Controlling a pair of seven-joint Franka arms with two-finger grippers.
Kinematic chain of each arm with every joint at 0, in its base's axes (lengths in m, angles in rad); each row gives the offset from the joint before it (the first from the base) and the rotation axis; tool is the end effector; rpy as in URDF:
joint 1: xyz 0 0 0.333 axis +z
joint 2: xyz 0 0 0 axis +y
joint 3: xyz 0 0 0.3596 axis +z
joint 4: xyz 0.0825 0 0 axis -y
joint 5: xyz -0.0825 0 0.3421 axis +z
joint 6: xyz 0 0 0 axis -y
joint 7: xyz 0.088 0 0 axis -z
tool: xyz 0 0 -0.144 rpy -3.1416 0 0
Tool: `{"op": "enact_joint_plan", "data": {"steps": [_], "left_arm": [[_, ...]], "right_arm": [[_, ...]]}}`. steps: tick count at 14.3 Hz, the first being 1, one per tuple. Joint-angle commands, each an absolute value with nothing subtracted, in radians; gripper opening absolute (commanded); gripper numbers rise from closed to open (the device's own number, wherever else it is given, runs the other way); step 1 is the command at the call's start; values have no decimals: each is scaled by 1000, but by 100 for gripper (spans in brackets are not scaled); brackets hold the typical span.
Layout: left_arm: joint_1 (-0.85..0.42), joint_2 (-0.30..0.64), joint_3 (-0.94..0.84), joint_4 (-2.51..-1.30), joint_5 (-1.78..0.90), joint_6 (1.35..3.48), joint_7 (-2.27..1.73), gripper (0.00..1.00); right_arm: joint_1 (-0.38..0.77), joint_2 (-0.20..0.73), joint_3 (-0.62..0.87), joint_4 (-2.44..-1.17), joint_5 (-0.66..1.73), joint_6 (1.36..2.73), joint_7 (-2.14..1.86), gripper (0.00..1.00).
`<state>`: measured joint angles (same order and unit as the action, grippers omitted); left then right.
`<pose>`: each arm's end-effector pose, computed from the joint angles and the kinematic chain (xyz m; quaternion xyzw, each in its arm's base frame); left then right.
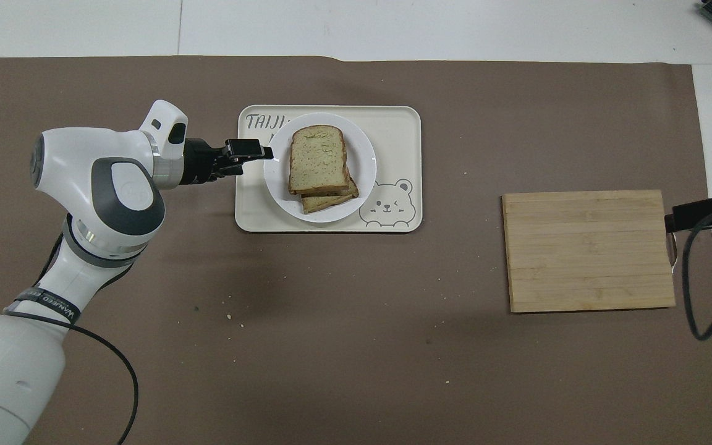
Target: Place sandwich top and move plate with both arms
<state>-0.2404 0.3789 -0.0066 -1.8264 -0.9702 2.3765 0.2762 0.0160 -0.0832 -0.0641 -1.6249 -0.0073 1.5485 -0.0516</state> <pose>0.6276 -0.1887 0.3861 0.9305 0.0695 0.0805 0.3505 0.4802 -0.0258 0.6471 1.0000 0.0018 0.0033 0.0012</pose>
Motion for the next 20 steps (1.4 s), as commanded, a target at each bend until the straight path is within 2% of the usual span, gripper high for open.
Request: {"op": "enact_joint_plan", "data": {"steps": [1,4,8,12,15,18,20], "left_arm": [[-241,278,18,-1893,-885,2341,258,100],[-213,197,40,-1908,-687,2182,244,100],[-170,85,57,-1843,-372,1943,201,100],[-112,86,55,-1562,-123,1648,210,100],[-110,84,69,-1401,-92,1475,212,100],[-92,45,89,-1310,-71,1341,210,100],[-101,31,83,-1308,-11,1338,212,100]], "right_arm": [[5,-81,-58,-1626,-3,1560,-48,100],[5,-81,-58,-1626,-3,1560,-48,100],[5,-81,-58,-1626,-3,1560,-48,100],[5,-81,-58,-1626,-3,1560,-48,100],[3,-81,-58,-1626,-3,1560,-48,100],[3,-81,-58,-1626,-3,1560,-48,100],[3,-81,-58,-1626,-3,1560,-49,100]]}}
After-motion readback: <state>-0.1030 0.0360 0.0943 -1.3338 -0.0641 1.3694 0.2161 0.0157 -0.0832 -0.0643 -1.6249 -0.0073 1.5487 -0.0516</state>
